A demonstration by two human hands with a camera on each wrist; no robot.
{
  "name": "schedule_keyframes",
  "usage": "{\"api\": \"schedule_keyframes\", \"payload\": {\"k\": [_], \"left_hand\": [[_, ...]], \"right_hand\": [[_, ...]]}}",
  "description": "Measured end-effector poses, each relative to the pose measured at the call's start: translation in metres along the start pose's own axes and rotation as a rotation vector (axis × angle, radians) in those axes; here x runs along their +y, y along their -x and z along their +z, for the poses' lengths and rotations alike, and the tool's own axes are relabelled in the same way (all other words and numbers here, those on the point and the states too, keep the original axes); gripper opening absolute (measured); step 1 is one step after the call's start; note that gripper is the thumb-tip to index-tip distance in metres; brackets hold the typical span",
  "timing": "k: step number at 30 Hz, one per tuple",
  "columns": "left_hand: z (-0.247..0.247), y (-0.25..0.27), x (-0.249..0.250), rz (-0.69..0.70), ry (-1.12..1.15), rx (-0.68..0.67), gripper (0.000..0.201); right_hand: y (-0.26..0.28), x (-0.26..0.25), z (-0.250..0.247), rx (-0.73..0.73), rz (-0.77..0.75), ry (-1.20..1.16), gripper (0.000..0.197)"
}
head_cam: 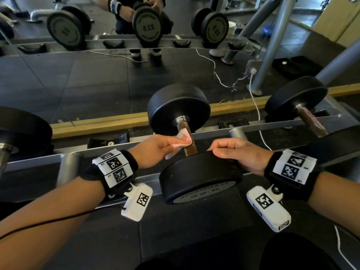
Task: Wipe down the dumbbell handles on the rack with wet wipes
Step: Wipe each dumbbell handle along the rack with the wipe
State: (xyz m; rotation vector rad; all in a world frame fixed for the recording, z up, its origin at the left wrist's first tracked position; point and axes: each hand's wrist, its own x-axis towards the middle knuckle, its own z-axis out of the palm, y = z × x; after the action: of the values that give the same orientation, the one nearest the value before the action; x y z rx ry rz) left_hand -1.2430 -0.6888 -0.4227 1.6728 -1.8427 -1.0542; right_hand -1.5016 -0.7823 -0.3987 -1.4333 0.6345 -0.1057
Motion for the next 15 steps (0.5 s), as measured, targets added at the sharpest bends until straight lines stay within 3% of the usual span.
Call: {"api": "schedule_keyframes", "payload": {"k": [2,4,8,10,12,15], "left_hand": [[-0.002,0.003,0.001,0.02,0.107,-0.068,0.037],[-0.01,0.005,0.002,0.023,0.262,-0.04,0.034],[-0.026,-0.002,0.008,0.026,0.437,0.363,0.031],[-0.026,-0.007,0.014,0.115,0.421,0.475,0.032],[-0.021,-0.01,0.019,0.177,0.291,0.388,0.034],[-0.013,-0.018,0.011,0.095,-0.146,0.104,0.04]], "right_hand": [[0.0,0.0,0.0,0.006,-0.001,0.009,0.039],[0.0,0.0,0.0,0.005,-0.005,0.004,0.039],[0.001,0.001,-0.001,0.001,-0.009,-0.012,0.036],[0.0,0.001,0.0,-0.002,-0.01,-0.006,0.03],[0.0,0.001,0.0,0.0,-0.013,0.003,0.022],[0.001,0.003,0.0,0.024,-0.023,0.065,0.027]]}}
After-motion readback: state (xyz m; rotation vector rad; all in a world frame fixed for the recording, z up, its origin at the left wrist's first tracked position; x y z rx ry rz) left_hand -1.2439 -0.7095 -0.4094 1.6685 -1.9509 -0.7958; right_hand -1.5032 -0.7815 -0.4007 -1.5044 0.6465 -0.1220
